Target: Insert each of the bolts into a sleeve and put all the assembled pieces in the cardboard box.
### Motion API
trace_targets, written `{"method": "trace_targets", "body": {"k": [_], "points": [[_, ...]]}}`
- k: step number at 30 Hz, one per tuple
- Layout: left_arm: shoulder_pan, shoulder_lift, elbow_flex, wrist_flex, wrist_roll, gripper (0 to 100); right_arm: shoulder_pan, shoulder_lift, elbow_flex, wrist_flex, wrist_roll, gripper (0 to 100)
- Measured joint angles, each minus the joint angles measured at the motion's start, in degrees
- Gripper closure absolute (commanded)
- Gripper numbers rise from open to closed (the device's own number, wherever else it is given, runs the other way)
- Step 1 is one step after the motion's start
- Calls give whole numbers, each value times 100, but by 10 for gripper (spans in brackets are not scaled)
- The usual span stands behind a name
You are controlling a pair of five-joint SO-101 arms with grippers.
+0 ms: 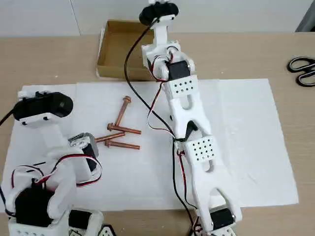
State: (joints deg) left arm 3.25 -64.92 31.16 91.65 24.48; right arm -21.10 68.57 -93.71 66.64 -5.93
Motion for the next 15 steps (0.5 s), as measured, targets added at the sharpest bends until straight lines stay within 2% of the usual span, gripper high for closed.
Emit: {"method": "trace_targets", "body": {"k": [10,15], "points": [[0,-18,-158,0,0,994,-290,-774,-9,2251,0,840],[0,-9,-158,0,0,994,-413,-1037,-9,3033,0,840]]}}
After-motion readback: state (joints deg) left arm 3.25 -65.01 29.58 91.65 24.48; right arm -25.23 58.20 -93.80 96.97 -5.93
